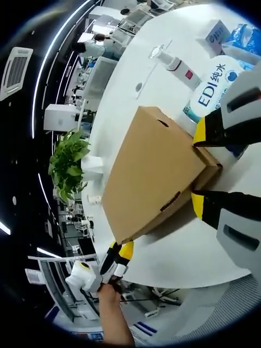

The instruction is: Operate the shoe box by opening the lid, removing the specified soft item, and placing it in the target area until the item is outside and the box remains undamaged.

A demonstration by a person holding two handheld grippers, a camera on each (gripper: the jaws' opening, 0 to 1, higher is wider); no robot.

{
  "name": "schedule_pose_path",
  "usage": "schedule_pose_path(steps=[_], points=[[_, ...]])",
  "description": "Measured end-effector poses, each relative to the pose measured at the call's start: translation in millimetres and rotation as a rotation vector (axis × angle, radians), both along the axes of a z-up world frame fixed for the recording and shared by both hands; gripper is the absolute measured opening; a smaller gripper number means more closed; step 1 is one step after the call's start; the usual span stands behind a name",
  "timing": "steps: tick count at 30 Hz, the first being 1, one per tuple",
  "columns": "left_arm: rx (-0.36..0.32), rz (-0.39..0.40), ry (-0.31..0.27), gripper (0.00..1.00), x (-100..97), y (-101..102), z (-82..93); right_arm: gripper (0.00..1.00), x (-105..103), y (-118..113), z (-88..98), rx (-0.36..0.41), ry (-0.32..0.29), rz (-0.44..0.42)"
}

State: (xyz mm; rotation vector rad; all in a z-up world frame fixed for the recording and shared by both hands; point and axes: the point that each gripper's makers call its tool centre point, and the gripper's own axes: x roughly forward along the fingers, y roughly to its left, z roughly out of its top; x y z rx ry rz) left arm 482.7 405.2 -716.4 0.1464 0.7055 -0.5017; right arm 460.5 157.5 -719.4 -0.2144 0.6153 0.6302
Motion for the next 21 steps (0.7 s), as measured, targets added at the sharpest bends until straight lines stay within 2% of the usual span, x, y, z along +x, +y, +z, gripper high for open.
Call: schedule_pose_path(steps=[5, 9, 13, 21], points=[[0.005, -0.001, -0.003, 0.38, -0.4, 0.0, 0.1, 0.29, 0.1, -0.2, 0.1, 0.003, 0.000, 0.004], [0.045, -0.008, -0.019, 0.40, -2.1, -2.4, 0.5, 0.29, -0.1, -0.2, 1.4, 0.009, 0.000, 0.002], [0.038, 0.013, -0.052, 0.49, -0.8, -0.1, 7.7, 0.29, -2.4, -2.4, 9.0, 0.018, -0.018, -0.002], [0.021, 0.013, -0.062, 0.50, -16.2, 0.9, 19.4, 0.36, -13.6, -15.9, 21.9, 0.021, -0.049, -0.012]])
